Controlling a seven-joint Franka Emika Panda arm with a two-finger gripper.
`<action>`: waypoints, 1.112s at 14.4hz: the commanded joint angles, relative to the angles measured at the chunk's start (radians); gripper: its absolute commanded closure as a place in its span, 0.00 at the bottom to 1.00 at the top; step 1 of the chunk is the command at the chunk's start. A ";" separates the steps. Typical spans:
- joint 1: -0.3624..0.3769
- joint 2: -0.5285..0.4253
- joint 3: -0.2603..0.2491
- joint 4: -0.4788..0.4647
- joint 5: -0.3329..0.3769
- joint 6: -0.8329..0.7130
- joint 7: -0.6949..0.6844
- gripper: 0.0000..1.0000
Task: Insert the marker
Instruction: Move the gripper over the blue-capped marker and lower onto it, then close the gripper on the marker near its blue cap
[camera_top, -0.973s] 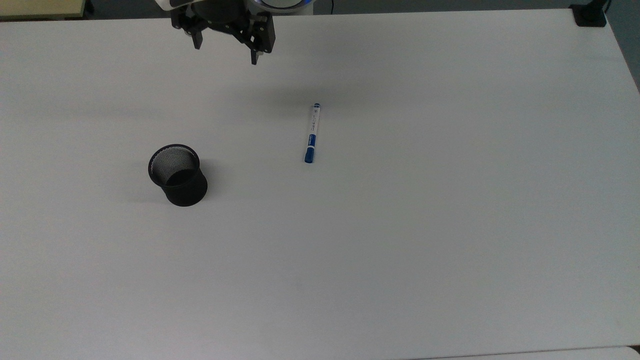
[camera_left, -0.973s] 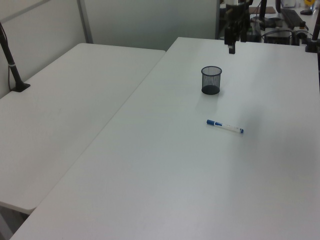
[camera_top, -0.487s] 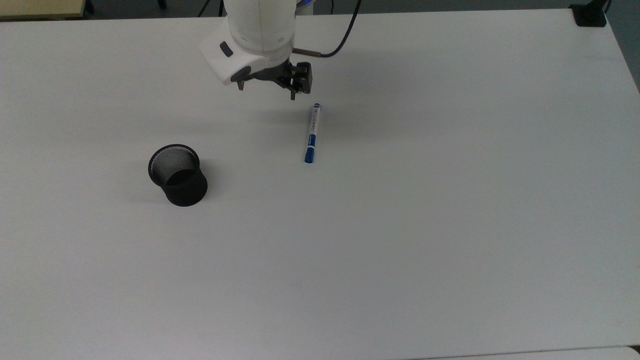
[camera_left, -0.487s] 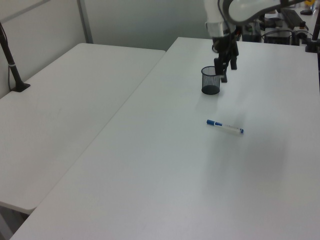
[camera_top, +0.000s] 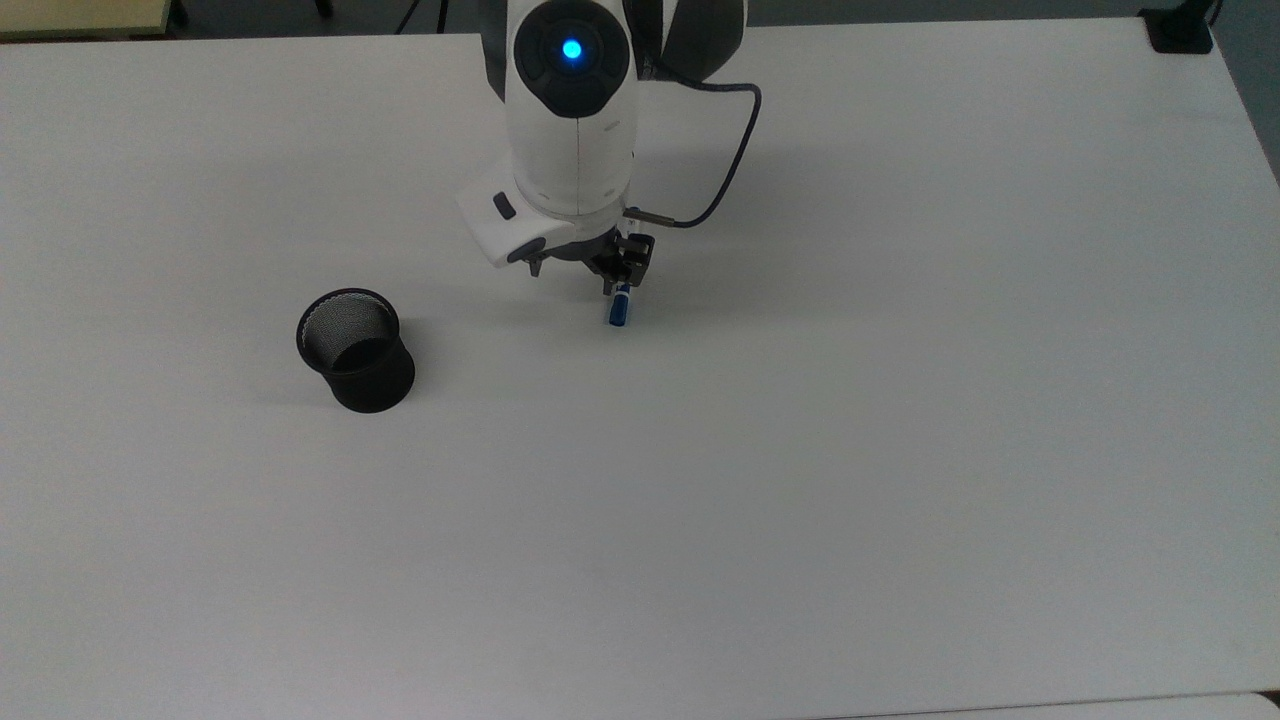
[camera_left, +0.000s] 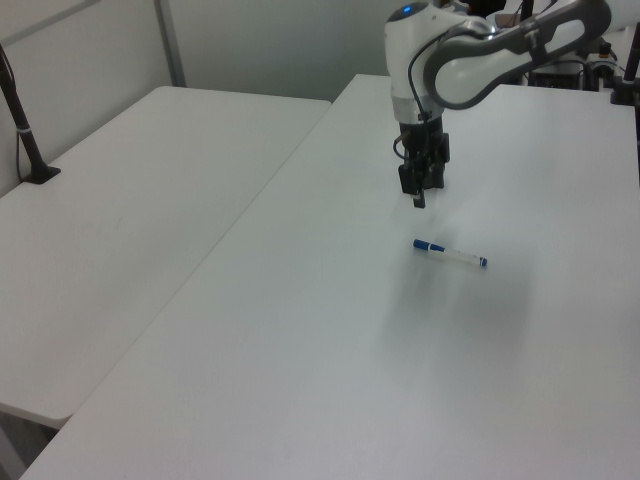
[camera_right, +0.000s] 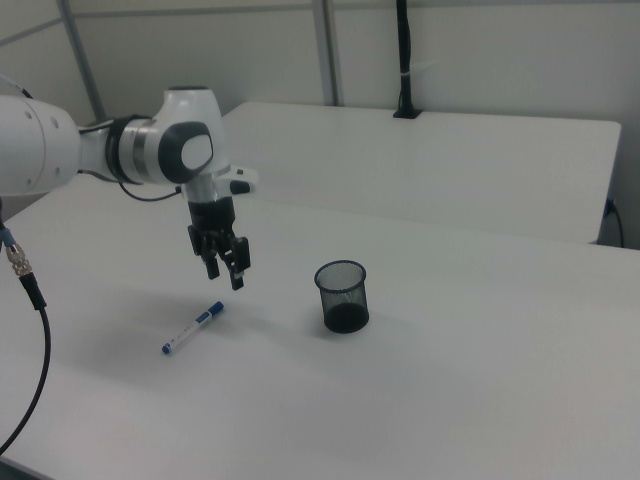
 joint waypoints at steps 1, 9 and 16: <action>0.045 0.021 -0.006 -0.065 0.012 0.095 0.017 0.27; 0.080 0.087 -0.006 -0.067 0.009 0.144 0.022 0.40; 0.079 0.107 -0.006 -0.059 0.009 0.155 0.017 0.85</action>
